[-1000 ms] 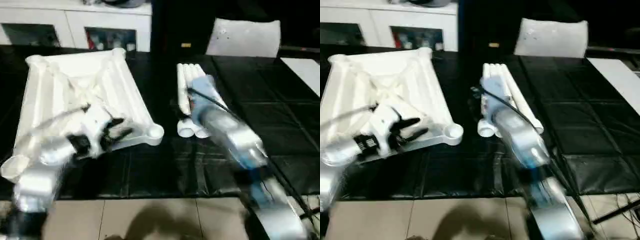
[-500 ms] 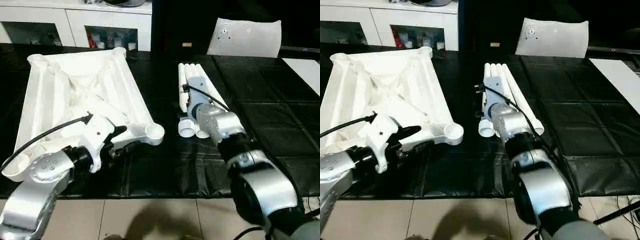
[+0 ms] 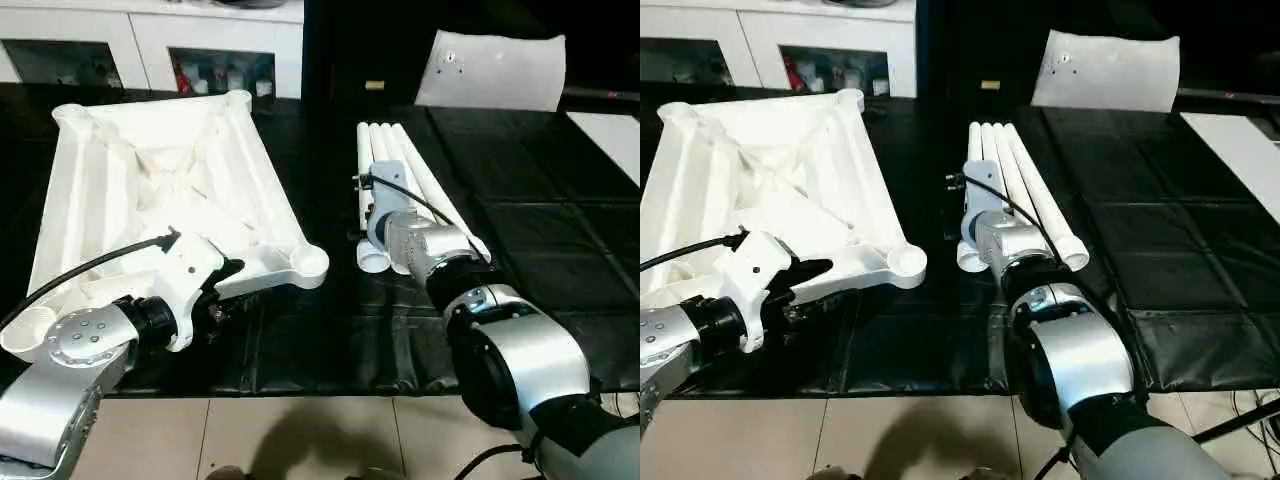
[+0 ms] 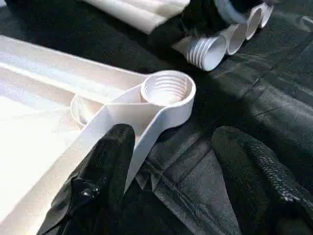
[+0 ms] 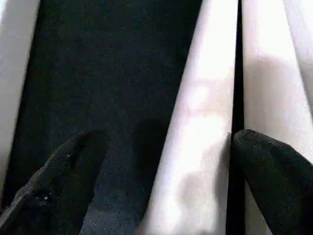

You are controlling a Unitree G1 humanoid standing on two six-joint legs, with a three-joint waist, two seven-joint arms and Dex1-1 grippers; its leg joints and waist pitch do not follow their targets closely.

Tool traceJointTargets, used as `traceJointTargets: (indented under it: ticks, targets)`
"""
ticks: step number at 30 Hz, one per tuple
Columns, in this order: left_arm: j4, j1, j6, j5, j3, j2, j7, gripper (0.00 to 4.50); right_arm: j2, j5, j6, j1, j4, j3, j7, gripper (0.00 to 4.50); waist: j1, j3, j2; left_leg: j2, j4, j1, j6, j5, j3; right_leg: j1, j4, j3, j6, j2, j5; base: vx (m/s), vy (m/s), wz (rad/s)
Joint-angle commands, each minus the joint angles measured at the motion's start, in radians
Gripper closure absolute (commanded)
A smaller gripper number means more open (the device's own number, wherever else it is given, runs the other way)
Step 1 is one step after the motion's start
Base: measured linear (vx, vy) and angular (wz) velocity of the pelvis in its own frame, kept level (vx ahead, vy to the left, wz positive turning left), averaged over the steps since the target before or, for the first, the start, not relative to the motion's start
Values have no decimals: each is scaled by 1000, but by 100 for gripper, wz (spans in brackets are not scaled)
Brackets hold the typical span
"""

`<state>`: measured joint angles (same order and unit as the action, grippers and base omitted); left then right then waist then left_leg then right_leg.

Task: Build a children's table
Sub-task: Pick table leg

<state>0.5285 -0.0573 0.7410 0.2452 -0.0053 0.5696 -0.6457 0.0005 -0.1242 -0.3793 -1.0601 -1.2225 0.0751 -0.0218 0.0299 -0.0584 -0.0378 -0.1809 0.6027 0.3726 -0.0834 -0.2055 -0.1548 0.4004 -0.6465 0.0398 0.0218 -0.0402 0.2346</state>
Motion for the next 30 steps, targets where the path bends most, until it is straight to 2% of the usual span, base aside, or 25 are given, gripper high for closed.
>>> traceJointTargets:
  ticks: [1, 4, 9, 15, 20, 30]
  targets:
    - [23, -1, 13, 8, 11, 8, 5, 156, 3, -7, -10, -9, -27, 20, 11, 0, -4, 47, 22, -38, -64, -8, 4, -52, -2, -56, 56, -49, 230, -73, -126, 0, 0, 0]
    - [33, 4, 21, 15, 13, 15, 6, 156, 14, -33, -41, -9, -51, 48, -10, 0, -5, 45, 22, -38, -66, -10, -6, -84, -3, -54, 59, -50, 221, -74, -76, 0, 0, 0]
    - [37, 6, 27, 23, 14, 23, 4, 156, 16, -57, -87, -17, -70, 83, -34, 0, -6, 44, 25, -38, -68, -10, -17, -103, -2, -53, 61, -50, 216, -73, -45, 0, 0, 0]
    - [47, 7, 38, 39, 4, 32, -13, 149, 9, -74, -122, -27, -80, 116, -40, 60, -5, 47, 25, -37, -66, -10, -15, -81, -3, -53, 60, -50, 220, -74, -78, 0, 0, 0]
    - [48, 6, 41, 45, -6, 33, -9, 149, 0, -70, -151, -29, -89, 130, -43, 104, -5, 47, 26, -38, -68, -12, -22, -100, -3, -52, 62, -50, 220, -74, -50, 0, 0, 0]
    - [34, -11, 34, 48, -15, 32, -2, 149, -4, -80, -156, -31, -88, 154, -41, 184, -5, 49, 28, -38, -67, -11, -25, -95, -3, -52, 62, -49, 220, -74, -55, 0, 0, 0]
